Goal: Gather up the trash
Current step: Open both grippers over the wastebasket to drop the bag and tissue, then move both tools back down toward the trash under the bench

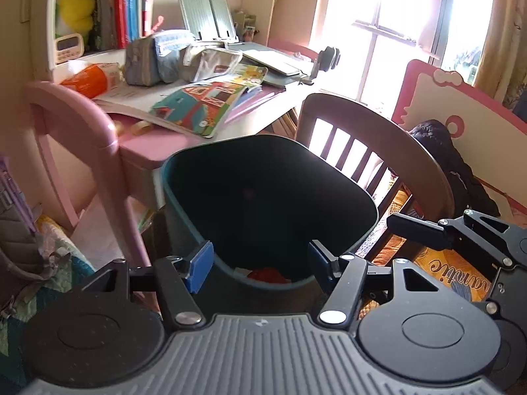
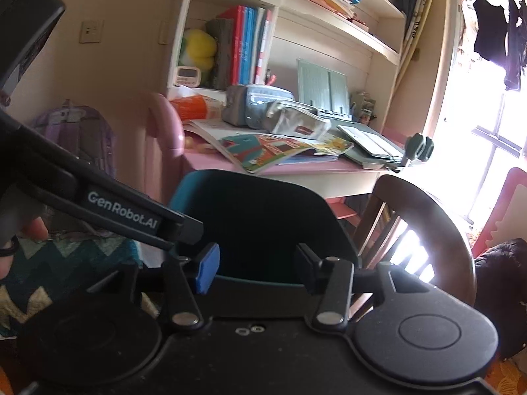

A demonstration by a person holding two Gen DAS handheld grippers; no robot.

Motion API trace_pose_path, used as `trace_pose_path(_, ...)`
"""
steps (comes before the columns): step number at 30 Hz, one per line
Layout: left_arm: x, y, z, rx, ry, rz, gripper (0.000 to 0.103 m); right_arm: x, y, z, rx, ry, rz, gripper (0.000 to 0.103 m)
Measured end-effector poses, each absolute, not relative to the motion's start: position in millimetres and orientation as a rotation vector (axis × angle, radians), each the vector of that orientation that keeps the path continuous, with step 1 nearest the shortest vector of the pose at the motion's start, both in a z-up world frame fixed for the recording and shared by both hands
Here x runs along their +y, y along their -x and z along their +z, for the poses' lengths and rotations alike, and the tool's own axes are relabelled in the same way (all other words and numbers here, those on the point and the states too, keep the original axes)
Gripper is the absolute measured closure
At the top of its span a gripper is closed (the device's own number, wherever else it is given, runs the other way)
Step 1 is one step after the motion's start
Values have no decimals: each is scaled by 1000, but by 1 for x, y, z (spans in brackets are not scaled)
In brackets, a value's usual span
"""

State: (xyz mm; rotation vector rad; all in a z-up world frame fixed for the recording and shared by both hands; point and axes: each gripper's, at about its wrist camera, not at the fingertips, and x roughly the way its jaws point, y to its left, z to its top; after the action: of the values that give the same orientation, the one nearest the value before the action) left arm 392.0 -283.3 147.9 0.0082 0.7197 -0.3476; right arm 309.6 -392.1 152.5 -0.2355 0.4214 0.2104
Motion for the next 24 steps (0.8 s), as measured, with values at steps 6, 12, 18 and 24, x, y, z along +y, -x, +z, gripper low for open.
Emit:
trace_pose_path(6, -249, -356, 154, 700, -7, -314, 40, -366, -278, 158, 417, 227, 267, 46)
trace_pose_path(12, -207, -320, 153, 699, 4, -288, 40, -329, -251, 157, 421, 240, 353, 44)
trace_pose_path(18, -156, -286, 146, 698, 38, -237, 35, -288, -233, 148, 442, 253, 446, 44)
trace_pose_path(24, -102, -251, 130, 712, 39, -175, 30, -246, -223, 128, 491, 236, 550, 44)
